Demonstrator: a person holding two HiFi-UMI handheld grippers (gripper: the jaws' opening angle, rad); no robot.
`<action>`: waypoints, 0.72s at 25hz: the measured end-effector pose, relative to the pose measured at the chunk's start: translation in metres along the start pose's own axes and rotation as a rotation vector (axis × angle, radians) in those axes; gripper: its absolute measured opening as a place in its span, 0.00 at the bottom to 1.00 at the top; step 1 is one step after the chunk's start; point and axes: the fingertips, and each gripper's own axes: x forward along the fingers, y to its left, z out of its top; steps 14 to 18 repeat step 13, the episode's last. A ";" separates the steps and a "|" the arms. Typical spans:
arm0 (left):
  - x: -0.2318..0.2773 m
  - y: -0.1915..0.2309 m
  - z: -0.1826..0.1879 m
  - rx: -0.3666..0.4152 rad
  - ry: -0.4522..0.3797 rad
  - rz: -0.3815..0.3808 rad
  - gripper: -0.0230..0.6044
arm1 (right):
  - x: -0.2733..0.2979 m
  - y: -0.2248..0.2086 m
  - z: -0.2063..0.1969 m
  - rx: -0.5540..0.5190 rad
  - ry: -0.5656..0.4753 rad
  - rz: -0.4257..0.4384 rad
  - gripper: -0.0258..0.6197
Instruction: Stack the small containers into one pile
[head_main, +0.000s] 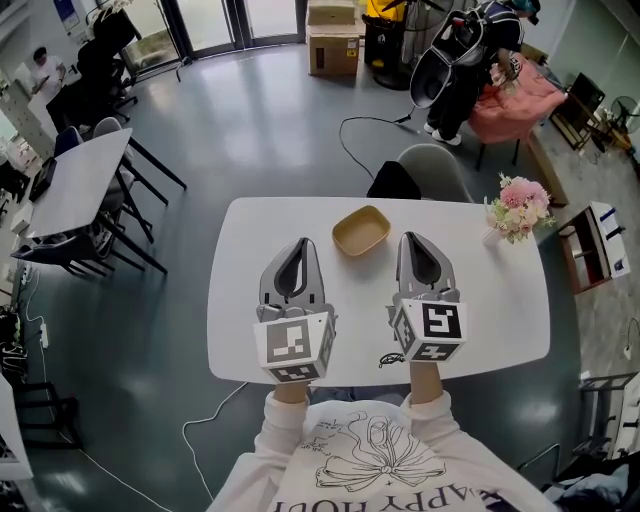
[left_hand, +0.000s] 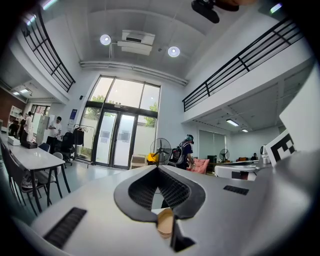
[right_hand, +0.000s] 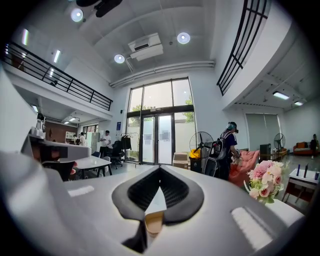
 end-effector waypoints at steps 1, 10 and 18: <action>0.001 -0.001 0.000 -0.002 0.001 -0.001 0.05 | 0.000 -0.001 0.000 0.001 0.001 -0.001 0.06; 0.004 -0.008 0.000 0.010 0.004 -0.014 0.05 | 0.000 -0.007 -0.001 0.005 0.004 -0.008 0.06; 0.006 -0.011 -0.001 0.006 0.004 -0.016 0.05 | 0.000 -0.011 -0.002 0.008 0.003 -0.010 0.06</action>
